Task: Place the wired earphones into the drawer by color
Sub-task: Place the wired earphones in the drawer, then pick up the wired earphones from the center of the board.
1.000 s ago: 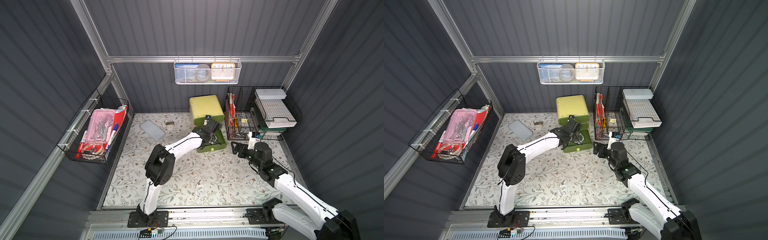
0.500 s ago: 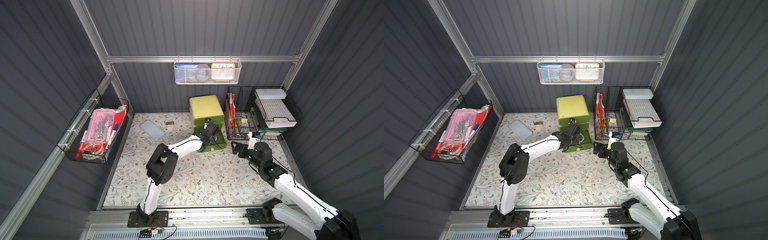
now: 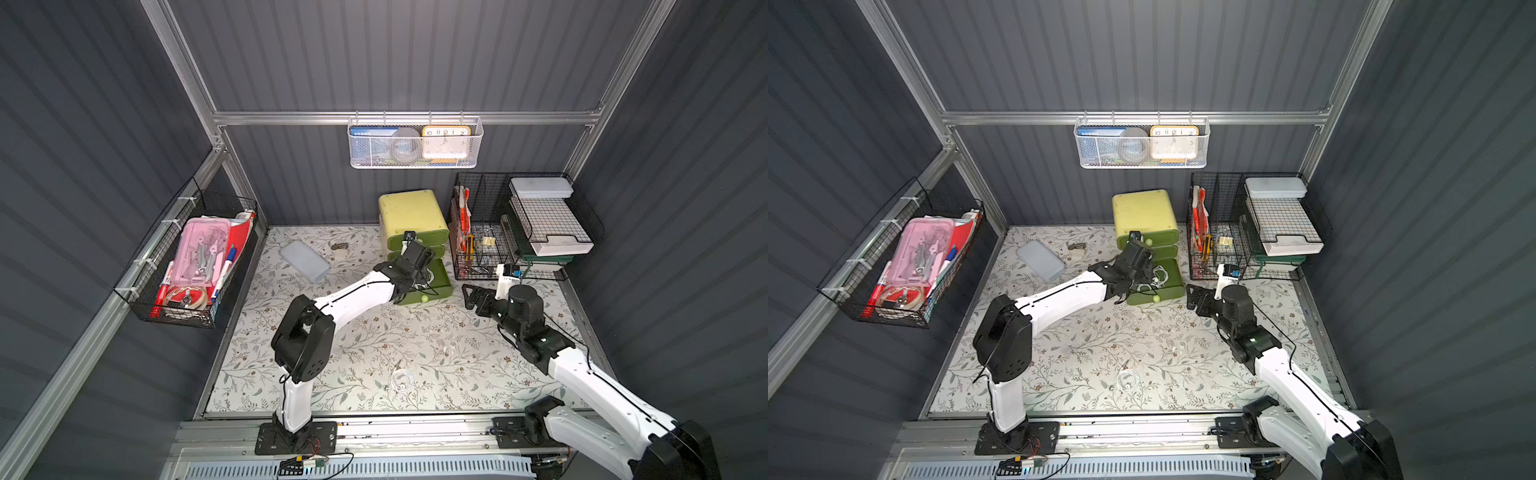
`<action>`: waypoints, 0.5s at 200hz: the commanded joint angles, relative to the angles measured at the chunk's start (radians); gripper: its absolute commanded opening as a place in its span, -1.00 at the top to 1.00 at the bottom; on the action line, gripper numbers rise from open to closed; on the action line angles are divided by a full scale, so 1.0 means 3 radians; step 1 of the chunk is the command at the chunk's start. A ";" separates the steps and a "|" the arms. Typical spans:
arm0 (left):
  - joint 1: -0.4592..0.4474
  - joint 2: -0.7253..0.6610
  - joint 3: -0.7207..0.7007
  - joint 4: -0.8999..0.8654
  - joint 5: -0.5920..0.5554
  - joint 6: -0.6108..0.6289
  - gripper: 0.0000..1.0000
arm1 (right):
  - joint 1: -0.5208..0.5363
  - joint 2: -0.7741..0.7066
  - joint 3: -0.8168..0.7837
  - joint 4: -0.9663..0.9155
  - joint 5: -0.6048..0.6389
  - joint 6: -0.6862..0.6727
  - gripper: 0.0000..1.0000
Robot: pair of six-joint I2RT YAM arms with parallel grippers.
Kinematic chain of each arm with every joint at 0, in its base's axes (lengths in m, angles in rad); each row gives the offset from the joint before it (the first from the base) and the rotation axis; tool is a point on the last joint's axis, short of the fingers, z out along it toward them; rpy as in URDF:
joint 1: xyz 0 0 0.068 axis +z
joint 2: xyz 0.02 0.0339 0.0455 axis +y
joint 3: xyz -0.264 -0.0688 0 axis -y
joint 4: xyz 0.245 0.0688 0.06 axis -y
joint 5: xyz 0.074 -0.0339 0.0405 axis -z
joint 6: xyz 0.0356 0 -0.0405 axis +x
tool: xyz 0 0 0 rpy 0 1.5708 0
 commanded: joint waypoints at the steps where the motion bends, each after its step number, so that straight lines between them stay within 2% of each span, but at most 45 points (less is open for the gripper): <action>1: -0.0038 -0.0293 -0.0237 0.0022 0.0021 -0.0119 -0.21 | -0.0010 0.0031 -0.0022 0.0036 -0.0108 -0.0050 -0.86; 51: -0.0038 -0.1063 -0.1188 0.0399 0.0172 -0.0237 -0.97 | 0.0009 0.0266 0.0289 -0.0491 -0.0846 -0.0108 -0.84; 74: -0.0030 -0.1363 -0.1554 0.0520 0.0201 -0.0233 -0.98 | 0.0124 0.0445 0.0493 -0.0866 -0.1248 -0.0118 -0.80; 100: -0.0013 -0.1676 -0.1897 0.0601 0.0212 -0.0240 -0.98 | 0.0560 0.0619 0.0672 -0.1277 -0.1188 -0.0176 -0.78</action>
